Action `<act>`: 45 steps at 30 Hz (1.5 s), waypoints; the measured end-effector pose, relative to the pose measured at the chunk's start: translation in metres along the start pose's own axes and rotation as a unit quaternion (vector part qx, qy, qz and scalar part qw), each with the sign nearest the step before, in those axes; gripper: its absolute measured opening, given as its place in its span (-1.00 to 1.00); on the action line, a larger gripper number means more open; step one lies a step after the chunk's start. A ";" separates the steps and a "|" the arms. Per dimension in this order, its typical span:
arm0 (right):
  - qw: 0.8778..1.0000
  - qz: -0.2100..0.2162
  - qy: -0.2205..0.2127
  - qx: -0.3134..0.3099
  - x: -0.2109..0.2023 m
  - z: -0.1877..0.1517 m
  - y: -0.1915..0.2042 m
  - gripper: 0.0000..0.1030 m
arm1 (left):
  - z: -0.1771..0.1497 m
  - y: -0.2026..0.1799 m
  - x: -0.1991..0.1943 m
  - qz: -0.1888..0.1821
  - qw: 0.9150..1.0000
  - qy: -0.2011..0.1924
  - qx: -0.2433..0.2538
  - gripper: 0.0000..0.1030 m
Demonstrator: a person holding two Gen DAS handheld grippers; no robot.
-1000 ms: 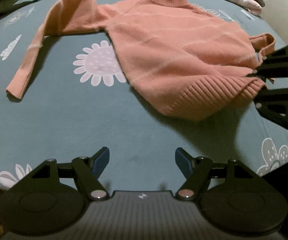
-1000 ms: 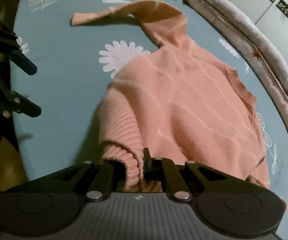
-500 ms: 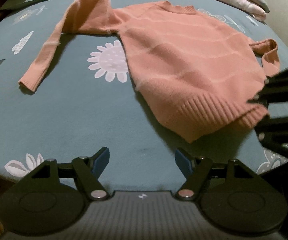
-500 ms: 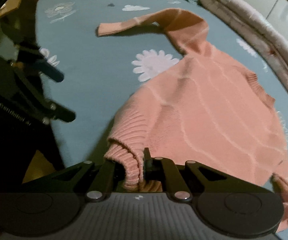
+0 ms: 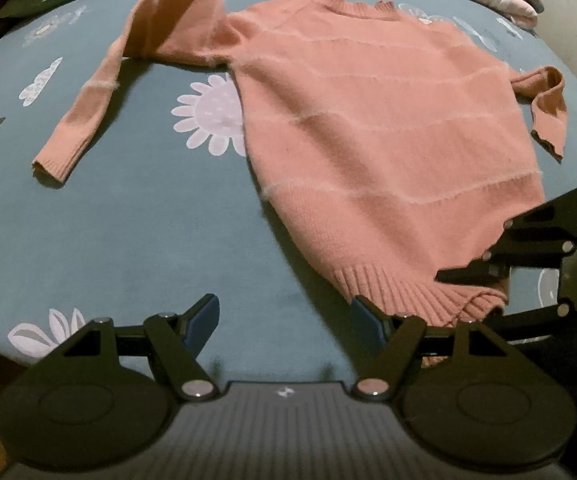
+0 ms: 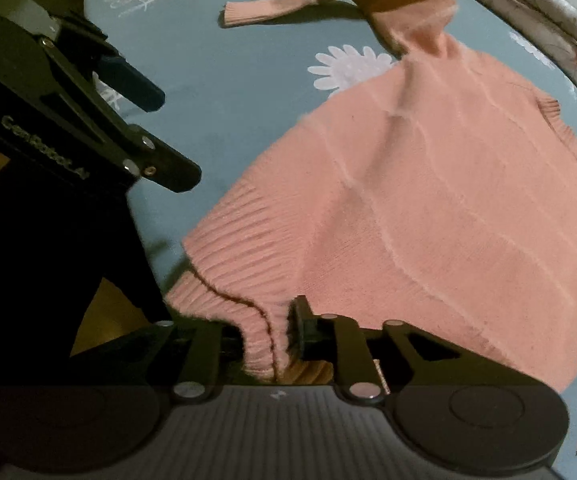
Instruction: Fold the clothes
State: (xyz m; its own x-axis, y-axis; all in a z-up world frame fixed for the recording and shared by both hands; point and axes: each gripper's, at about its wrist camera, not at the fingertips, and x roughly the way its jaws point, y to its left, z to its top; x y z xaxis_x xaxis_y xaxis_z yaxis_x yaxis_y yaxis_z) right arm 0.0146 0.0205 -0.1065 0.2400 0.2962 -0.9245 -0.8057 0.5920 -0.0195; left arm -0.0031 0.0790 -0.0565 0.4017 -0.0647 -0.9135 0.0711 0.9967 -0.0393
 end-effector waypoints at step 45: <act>0.864 -0.108 -0.183 0.457 -0.114 -0.214 -0.154 0.19 | 0.087 -0.191 0.057 0.058 0.964 -0.110 0.234 0.47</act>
State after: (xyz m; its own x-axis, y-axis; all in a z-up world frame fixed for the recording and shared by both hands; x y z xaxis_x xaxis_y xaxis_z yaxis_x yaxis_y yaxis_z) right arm -0.0042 -0.2645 -0.0794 0.6214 0.2235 -0.7510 0.0026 0.9579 0.2872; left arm 0.0861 -0.1198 -0.0661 0.6121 -0.0150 -0.7906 0.3972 0.8704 0.2910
